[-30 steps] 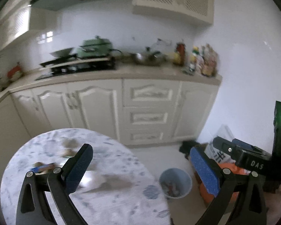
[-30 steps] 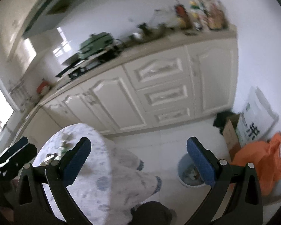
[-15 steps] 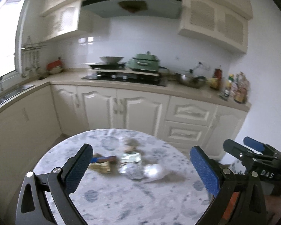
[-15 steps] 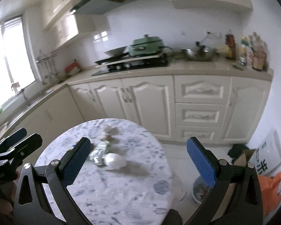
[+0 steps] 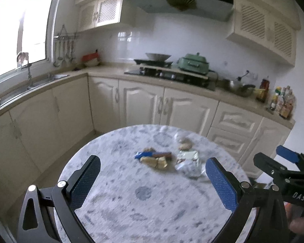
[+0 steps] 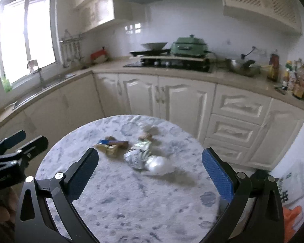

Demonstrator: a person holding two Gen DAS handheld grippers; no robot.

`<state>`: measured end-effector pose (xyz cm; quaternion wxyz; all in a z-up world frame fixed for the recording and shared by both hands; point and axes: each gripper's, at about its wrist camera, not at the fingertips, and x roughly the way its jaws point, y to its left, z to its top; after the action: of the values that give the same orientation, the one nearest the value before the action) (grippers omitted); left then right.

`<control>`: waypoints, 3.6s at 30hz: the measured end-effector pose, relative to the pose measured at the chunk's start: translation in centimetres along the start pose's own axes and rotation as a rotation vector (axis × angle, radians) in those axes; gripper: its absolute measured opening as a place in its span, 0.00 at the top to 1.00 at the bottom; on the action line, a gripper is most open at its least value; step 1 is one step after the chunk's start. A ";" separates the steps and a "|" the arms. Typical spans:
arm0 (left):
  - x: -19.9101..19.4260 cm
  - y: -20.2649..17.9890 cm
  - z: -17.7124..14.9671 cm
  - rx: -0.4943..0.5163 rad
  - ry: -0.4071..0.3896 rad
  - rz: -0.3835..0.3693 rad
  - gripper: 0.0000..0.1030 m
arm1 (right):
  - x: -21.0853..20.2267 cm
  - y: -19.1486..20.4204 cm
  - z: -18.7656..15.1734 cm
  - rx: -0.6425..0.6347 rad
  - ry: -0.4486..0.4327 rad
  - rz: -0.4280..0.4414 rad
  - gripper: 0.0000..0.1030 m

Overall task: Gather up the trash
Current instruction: 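Swing both tools back from the bucket to the table, then grasp the yellow bread packet with the left tool while the right tool grasps a white plastic bag, then lift the yellow packet and white bag off the table with both tools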

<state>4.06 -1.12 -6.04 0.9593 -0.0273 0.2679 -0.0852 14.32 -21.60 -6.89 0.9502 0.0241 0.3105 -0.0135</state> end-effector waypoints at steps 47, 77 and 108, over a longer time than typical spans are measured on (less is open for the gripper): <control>33.6 -0.1 1.9 0.033 0.340 0.041 0.38 | 20.0 -3.6 -4.9 -0.055 0.364 0.117 0.55; 19.5 -0.2 -3.3 0.023 0.304 -0.044 0.41 | 10.8 -4.4 -10.2 0.017 0.392 0.144 0.57; 11.1 -10.7 2.5 0.184 0.125 -0.202 0.40 | -0.7 -12.1 -5.1 0.202 0.072 0.164 0.57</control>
<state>13.10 -13.63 -8.50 0.9257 0.0395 0.3141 -0.2070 10.22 -33.37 -11.07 0.9291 0.1454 0.3383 0.0338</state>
